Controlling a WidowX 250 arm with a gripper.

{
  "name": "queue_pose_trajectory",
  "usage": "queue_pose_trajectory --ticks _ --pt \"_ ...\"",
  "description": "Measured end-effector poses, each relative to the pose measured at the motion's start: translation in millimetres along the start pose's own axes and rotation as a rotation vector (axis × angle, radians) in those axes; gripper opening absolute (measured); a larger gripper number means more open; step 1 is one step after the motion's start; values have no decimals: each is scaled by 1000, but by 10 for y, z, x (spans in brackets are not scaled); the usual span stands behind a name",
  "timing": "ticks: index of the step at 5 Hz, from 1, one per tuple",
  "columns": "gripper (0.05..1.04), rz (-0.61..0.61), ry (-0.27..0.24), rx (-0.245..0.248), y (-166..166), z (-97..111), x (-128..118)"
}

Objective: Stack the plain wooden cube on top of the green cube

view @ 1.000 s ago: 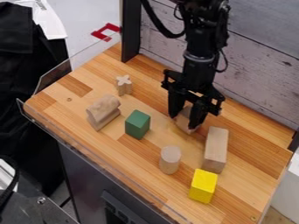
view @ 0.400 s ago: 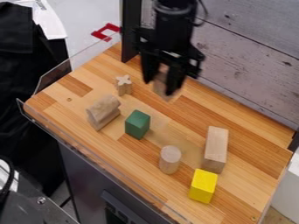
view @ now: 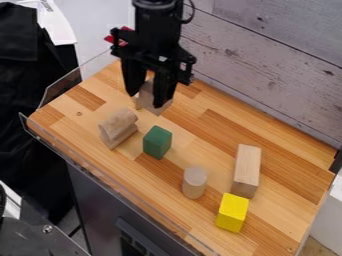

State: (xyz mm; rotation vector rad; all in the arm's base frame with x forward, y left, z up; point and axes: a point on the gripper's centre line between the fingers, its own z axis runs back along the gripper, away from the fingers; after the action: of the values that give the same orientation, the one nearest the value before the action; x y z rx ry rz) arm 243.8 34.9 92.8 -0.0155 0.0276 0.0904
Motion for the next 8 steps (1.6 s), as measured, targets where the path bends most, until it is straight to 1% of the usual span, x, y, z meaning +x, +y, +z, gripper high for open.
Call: queue_pose_trajectory --ticks 1,2,3,5,8 --pt "533 4 35 -4 42 -121 11" --pt "533 0 66 -32 4 -231 15" --pt "533 -7 81 -52 -27 -317 32" --pt "533 -8 91 -72 -55 -337 9" --pt "533 5 116 -94 -30 -483 24"
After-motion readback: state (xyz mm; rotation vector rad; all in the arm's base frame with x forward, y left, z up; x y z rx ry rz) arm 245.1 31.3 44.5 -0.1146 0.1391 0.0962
